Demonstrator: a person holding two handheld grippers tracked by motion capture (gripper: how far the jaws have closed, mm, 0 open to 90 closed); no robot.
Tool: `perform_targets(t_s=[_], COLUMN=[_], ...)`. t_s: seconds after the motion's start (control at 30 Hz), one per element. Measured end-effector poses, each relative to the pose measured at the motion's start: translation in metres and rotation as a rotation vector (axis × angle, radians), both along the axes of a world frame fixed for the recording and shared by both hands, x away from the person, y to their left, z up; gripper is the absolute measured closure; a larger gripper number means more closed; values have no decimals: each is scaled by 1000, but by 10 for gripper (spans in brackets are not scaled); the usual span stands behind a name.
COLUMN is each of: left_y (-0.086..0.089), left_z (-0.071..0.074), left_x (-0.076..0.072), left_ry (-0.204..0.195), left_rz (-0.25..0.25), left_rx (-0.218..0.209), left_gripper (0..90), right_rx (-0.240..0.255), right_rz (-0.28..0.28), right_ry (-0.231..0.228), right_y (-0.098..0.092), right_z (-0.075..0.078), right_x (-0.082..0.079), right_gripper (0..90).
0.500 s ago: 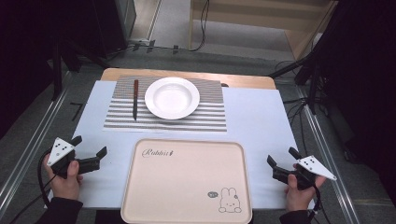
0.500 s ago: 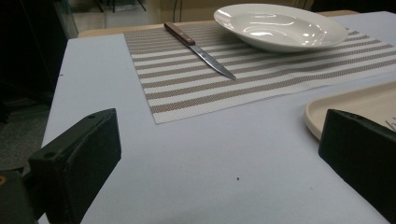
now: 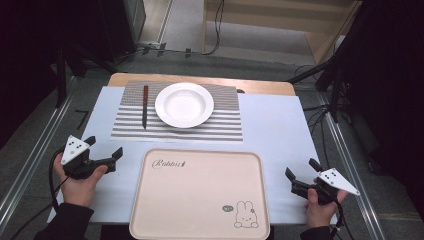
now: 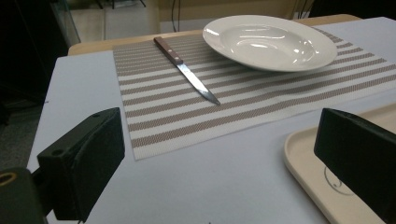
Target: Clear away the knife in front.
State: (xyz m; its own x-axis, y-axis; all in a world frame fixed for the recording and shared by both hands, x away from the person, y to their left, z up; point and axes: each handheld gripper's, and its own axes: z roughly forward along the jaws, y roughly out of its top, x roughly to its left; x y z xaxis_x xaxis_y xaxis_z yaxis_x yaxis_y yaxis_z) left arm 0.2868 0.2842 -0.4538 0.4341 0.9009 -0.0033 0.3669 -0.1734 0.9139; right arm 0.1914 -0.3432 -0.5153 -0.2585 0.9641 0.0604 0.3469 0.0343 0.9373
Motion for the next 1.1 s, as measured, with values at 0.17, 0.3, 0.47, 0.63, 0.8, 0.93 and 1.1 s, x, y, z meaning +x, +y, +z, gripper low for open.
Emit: perform_targets(t_s=[0.17, 0.3, 0.47, 0.63, 0.8, 0.93, 1.1], left_y=[-6, -9, -15, -26, -32, -37, -48], left_z=[12, 21, 24, 26, 31, 32, 34], left_x=[11, 25, 43, 64, 79, 88, 105], left_ry=[2, 8, 28, 48, 54, 69, 93], left_rz=[3, -1, -8, -14, -22, -28, -39], left_rx=[8, 16, 9, 5, -2, 2, 27], left_gripper=[17, 18, 18, 25, 39, 49, 61], right_rx=[-1, 4, 5, 22, -3, -20, -7], right_rz=[14, 19, 21, 31, 31, 36, 26], right_ry=[-4, -7, -6, 2, 1, -7, -14], right_y=[0, -1, -1, -1, 1, 3, 1], right_z=[0, 0, 1, 1, 1, 1, 1], right_x=[-1, -2, -2, -3, -3, -3, -3], right_gripper=[46, 19, 0, 0, 0, 0, 0])
